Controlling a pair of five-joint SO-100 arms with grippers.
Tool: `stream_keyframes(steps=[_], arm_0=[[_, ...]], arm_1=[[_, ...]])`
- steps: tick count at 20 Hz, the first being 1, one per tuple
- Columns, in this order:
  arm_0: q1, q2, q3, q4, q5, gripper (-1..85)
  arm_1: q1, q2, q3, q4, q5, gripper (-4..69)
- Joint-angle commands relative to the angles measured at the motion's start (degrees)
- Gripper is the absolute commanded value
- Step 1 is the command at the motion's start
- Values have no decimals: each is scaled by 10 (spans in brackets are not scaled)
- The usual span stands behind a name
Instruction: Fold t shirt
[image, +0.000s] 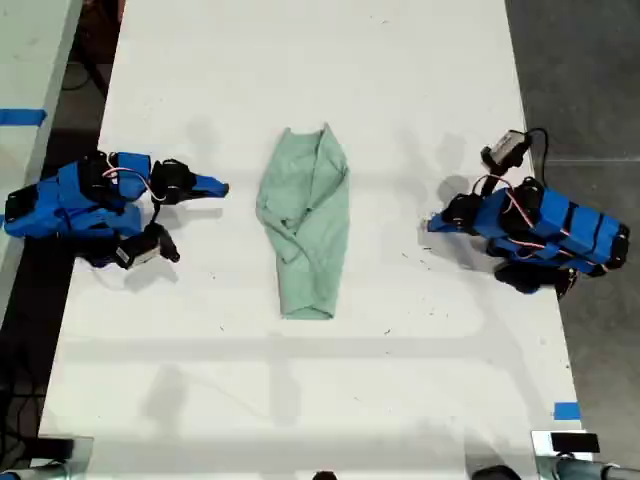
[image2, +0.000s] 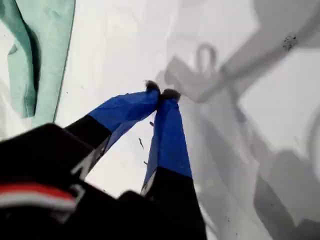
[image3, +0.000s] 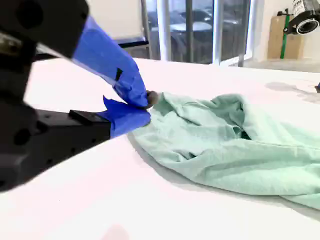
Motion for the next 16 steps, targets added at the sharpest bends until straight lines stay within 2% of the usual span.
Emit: stream_keyframes(steps=[1,4,7,9,11,12,14,16], arm_0=[[11,6,-9,15,-31,-2],[22,6,-8,7,-31,-2],[18,6,-8,4,-27,-2],[13,5,0,-19,-15,-2],[29,5,-9,-15,-19,-2],[56,5,-18,-17,-40,-2],[58,1,-45,-8,-81,-3],[65,-116,-126,-11,-108,-3]], arm_1=[[-15,5,1,4,69,-11],[-23,5,2,-4,93,-11],[-14,5,14,-39,51,-11],[-21,5,2,-40,17,-11],[-24,5,-11,-23,8,-10],[-20,5,-16,-10,13,-10],[-35,3,-32,-11,28,-9],[-43,-47,-61,-27,18,-9]])
